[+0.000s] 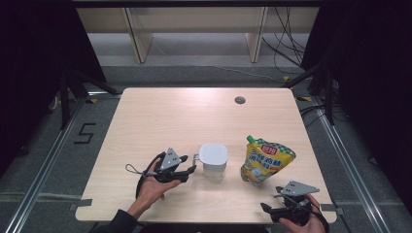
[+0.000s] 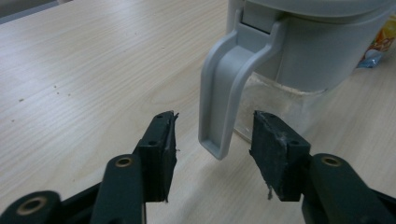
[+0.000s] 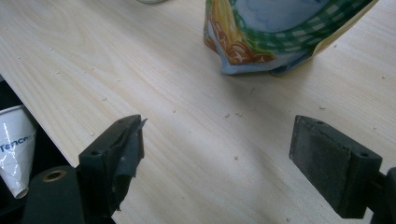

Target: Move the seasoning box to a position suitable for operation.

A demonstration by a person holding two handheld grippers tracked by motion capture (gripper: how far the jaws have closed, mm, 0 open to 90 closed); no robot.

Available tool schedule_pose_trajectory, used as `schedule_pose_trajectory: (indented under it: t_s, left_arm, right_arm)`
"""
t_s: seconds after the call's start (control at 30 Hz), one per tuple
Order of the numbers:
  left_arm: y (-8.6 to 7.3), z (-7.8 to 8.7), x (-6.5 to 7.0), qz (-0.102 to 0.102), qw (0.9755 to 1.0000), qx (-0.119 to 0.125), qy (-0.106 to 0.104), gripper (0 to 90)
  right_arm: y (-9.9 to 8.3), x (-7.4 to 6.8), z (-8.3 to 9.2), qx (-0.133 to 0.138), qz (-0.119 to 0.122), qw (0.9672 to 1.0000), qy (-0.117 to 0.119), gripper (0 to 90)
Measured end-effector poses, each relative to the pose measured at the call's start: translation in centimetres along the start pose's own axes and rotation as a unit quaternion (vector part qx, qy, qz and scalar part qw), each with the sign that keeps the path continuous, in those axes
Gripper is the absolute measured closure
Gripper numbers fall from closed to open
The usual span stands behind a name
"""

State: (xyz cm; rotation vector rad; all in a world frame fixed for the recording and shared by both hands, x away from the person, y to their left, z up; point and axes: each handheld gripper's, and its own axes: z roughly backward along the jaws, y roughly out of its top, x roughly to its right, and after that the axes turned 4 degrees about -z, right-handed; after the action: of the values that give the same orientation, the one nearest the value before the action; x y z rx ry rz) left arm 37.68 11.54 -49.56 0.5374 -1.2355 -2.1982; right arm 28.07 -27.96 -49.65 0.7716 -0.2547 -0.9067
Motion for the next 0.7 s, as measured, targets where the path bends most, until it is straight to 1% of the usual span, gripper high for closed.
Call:
schedule_pose_trajectory:
  t_s: [0.03, 0.1, 0.13, 0.23, 0.27, 0.3, 0.33, 0.37, 0.4, 0.43, 0.47, 0.5, 0.53, 0.57, 0.6, 0.63, 0.67, 0.7]
  left_arm:
    - [0.1, -0.2, 0.0, -0.002, 1.0, 0.002, 0.002, 52.0]
    - [0.2, -0.4, -0.1, -0.004, 1.0, 0.005, 0.001, 55.9]
    - [0.5, -0.6, -0.2, -0.014, 0.9999, 0.005, 0.003, 58.5]
    - [0.5, -0.9, -0.2, -0.009, 0.9999, 0.008, -0.002, 62.8]
    - [0.7, -1.1, -0.2, -0.015, 0.9998, 0.01, -0.002, 62.8]
    - [0.7, -1.2, -0.3, -0.02, 0.9997, 0.011, -0.006, 65.8]
    - [0.8, -1.5, -0.2, -0.024, 0.9996, 0.012, -0.009, 66.9]
    - [0.8, -1.5, -0.2, -0.024, 0.9996, 0.012, -0.009, 67.8]
    - [0.9, -1.9, -0.2, -0.038, 0.9991, 0.015, -0.011, 68.8]
    - [0.9, -2.0, -0.1, -0.031, 0.9994, 0.012, -0.007, 69.0]
    - [1.0, -2.1, -0.2, -0.033, 0.9993, 0.016, -0.013, 69.5]
    - [1.0, -2.1, -0.2, -0.033, 0.9993, 0.016, -0.013, 69.6]
    - [1.0, -2.2, -0.2, -0.028, 0.9994, 0.014, -0.012, 69.7]
    - [1.0, -2.2, -0.3, -0.03, 0.9994, 0.012, -0.013, 69.7]
    - [1.0, -2.3, -0.2, -0.028, 0.9994, 0.015, -0.012, 69.8]
    - [1.0, -2.3, -0.2, -0.027, 0.9994, 0.016, -0.015, 70.0]
    - [1.0, -2.3, -0.2, -0.027, 0.9994, 0.016, -0.015, 70.2]
    - [1.0, -2.3, -0.3, -0.022, 0.9995, 0.015, -0.017, 70.3]
  right_arm:
    - [0.0, 0.1, 0.0, 0.003, 0.007, 1.0, -0.003, 18.6]
    - [0.0, 0.1, 0.0, 0.004, 0.006, 1.0, -0.003, 18.6]
    - [0.0, 0.0, 0.0, 0.003, 0.006, 1.0, -0.003, 18.6]
    - [0.0, 0.1, 0.0, 0.002, 0.007, 1.0, -0.002, 18.6]
    - [0.0, 0.1, 0.0, 0.002, 0.007, 1.0, -0.002, 18.6]
    - [0.0, -0.1, 0.0, -0.003, -0.003, 1.0, -0.001, 18.6]
    - [0.0, 0.0, 0.0, -0.001, 0.004, 1.0, -0.003, 18.7]
    - [0.0, 0.0, 0.0, -0.001, 0.004, 1.0, -0.003, 18.7]
    - [0.0, 0.1, -0.1, 0.006, 0.018, 0.9998, -0.002, 18.7]
    - [0.0, 0.0, -0.1, 0.004, 0.012, 0.9999, -0.001, 18.7]
    - [0.0, 0.0, -0.1, 0.004, 0.012, 0.9999, -0.002, 18.7]
    - [0.0, 0.0, -0.1, 0.004, 0.012, 0.9999, -0.002, 18.7]
    - [0.0, -0.1, 0.0, -0.002, 0.004, 1.0, 0.0, 18.7]
    - [0.0, -0.1, 0.0, -0.002, 0.004, 1.0, 0.0, 18.7]
    - [0.0, -0.1, 0.0, 0.001, 0.005, 1.0, 0.0, 18.7]
    - [0.0, 0.1, -0.1, 0.005, 0.02, 0.9998, 0.0, 18.8]
    - [0.0, 0.1, -0.1, 0.005, 0.02, 0.9998, 0.0, 18.8]
    - [0.1, 0.0, -0.1, 0.002, 0.013, 0.9999, 0.003, 19.0]
